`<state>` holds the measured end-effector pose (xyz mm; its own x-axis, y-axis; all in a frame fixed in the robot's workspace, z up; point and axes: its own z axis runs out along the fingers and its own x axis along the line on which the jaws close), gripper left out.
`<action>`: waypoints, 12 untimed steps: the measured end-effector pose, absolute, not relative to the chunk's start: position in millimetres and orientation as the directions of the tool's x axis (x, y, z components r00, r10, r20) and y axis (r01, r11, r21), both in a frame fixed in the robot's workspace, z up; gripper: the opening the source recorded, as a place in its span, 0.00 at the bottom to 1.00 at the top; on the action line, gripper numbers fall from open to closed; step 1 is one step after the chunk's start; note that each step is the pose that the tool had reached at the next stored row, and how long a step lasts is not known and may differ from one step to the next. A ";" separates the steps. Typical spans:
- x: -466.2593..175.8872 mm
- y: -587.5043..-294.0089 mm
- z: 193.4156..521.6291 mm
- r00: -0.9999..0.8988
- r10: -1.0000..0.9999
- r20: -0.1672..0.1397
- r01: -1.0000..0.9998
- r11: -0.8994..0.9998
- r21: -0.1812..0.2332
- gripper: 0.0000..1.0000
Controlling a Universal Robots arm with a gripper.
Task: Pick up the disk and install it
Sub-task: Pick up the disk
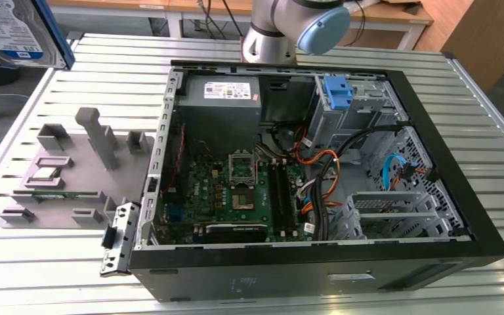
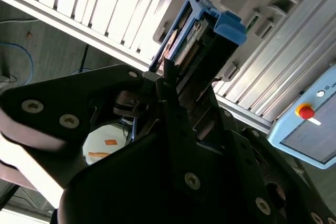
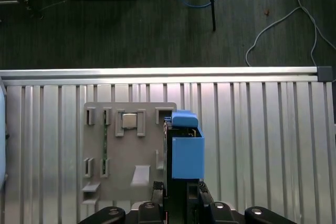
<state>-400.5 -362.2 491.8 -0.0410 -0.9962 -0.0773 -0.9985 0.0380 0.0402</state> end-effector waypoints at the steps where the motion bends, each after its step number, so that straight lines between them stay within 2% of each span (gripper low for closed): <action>1: -398.8 -362.2 491.9 -0.041 -0.996 -0.077 -0.998 0.038 0.040 0.35; 12: -395.0 -362.2 491.8 -0.041 -0.996 -0.077 -0.998 0.038 0.040 0.35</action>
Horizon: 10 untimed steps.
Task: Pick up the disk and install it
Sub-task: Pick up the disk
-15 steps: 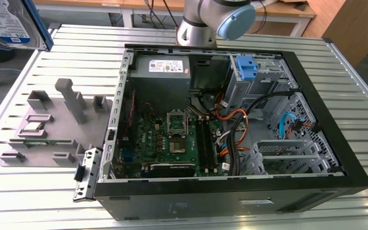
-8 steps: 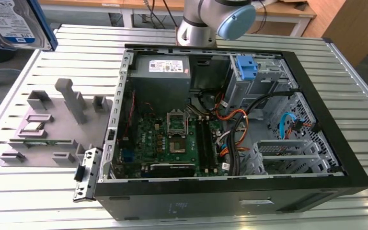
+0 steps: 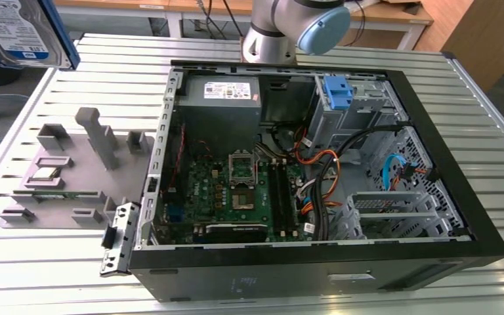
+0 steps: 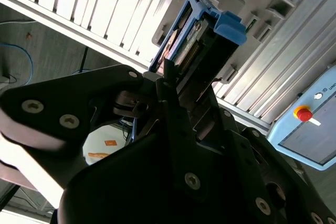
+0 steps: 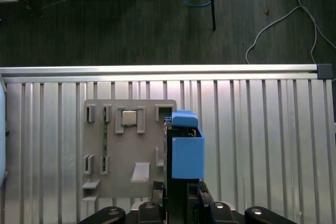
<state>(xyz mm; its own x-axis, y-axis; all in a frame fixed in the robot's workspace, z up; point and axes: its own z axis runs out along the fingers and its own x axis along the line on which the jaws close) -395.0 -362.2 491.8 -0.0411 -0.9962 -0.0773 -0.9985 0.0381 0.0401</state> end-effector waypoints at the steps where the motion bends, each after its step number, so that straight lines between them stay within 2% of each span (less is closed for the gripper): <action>1: -394.7 -362.2 491.8 -0.041 -0.996 -0.077 -0.998 0.038 0.040 0.35; 10: -391.9 -362.2 491.8 -0.041 -0.996 -0.077 -0.998 0.038 0.040 0.35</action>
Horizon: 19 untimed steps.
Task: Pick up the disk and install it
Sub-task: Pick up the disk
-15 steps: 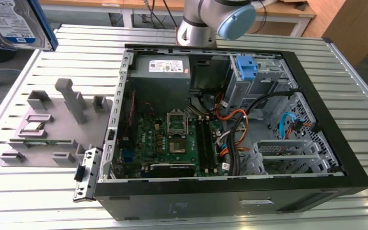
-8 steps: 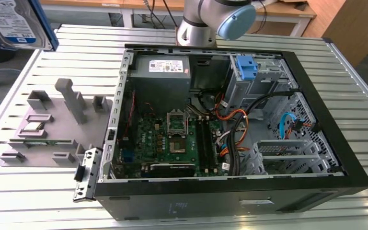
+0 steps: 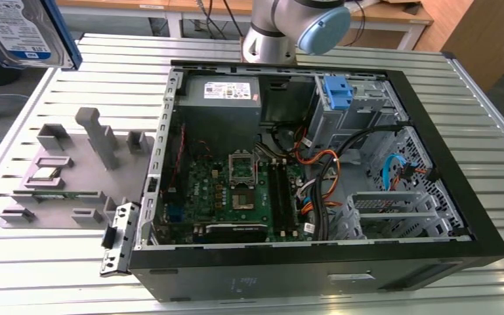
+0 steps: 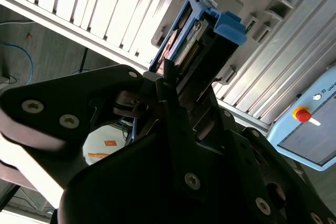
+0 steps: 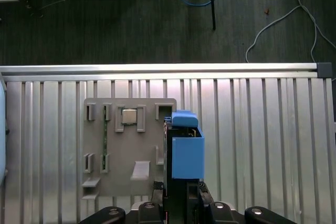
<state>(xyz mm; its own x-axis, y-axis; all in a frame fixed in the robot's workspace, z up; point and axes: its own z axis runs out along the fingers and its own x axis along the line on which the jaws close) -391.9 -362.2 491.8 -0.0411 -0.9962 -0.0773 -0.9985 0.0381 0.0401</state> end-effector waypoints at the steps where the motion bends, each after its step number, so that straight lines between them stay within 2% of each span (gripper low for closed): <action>1: -391.7 -362.1 491.8 -0.041 -0.996 -0.077 -0.998 0.038 0.040 0.35; 19: -387.9 -362.2 491.8 -0.041 -0.996 -0.077 -0.998 0.038 0.040 0.35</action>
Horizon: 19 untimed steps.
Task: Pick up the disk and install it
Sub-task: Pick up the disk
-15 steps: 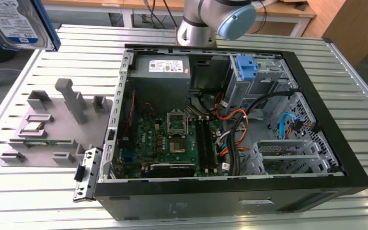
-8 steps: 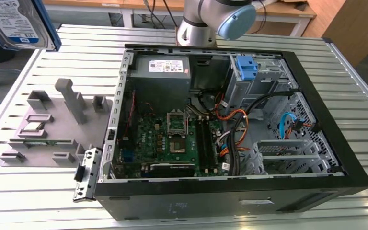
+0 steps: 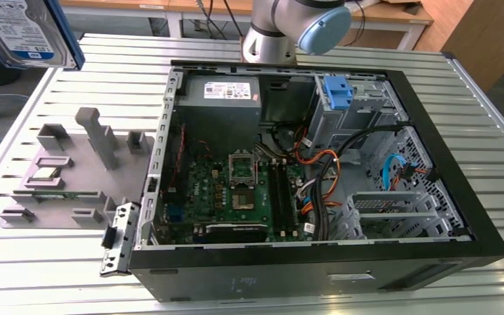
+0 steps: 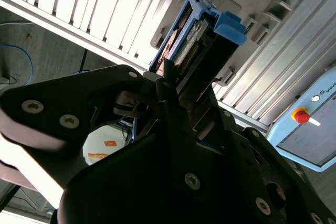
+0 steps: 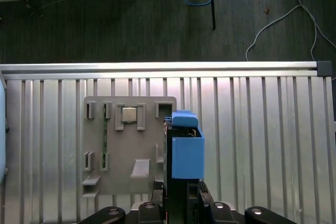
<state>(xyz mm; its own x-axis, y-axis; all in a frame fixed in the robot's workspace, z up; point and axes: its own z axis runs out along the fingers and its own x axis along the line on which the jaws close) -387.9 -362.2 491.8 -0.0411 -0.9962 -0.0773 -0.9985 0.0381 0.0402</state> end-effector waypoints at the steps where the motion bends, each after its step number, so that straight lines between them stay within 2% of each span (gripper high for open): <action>1: -387.9 -362.2 491.8 -0.041 -0.996 -0.077 -0.998 0.038 0.040 0.35; 19: -384.2 -362.2 491.8 -0.041 -0.996 -0.077 -0.998 0.038 0.040 0.35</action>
<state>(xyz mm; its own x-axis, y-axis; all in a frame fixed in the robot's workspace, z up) -384.2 -362.2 491.8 -0.0411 -0.9962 -0.0772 -0.9985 0.0381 0.0402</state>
